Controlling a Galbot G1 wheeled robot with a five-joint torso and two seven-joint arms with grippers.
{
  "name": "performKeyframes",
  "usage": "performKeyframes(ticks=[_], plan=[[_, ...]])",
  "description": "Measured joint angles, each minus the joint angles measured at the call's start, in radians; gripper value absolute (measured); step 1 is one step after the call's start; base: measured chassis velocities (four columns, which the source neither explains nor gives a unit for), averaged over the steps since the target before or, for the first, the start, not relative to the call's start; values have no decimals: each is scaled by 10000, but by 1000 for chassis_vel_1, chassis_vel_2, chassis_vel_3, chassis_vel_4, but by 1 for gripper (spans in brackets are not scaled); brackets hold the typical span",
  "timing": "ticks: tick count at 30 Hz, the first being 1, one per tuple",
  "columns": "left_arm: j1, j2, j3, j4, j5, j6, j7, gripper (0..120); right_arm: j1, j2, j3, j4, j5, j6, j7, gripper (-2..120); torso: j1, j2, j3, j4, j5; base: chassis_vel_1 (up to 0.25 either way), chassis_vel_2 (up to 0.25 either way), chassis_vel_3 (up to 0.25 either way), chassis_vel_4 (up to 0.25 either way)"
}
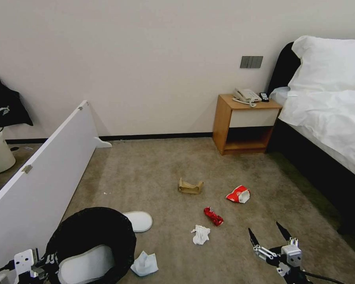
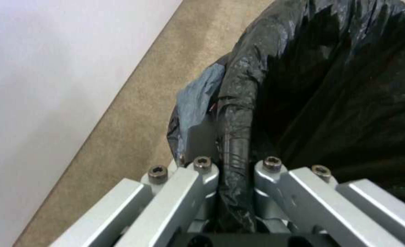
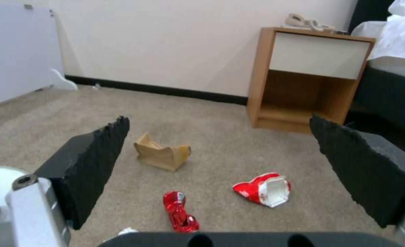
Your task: Pick up the trash bin, then pick up the garbage from the floor and place it into the trash bin.
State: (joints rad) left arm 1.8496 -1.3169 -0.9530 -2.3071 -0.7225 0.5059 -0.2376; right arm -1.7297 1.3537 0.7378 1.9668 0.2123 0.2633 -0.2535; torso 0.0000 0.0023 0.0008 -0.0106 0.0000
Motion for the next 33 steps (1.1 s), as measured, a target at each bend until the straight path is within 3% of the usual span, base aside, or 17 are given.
performKeyframes(ticks=[33], plan=[[62,-12,35,-76,-100,-43,61,4,-137,-10,56,192,-3,44,-35,100,0,0,-2,-2,0,0,0,0,0]])
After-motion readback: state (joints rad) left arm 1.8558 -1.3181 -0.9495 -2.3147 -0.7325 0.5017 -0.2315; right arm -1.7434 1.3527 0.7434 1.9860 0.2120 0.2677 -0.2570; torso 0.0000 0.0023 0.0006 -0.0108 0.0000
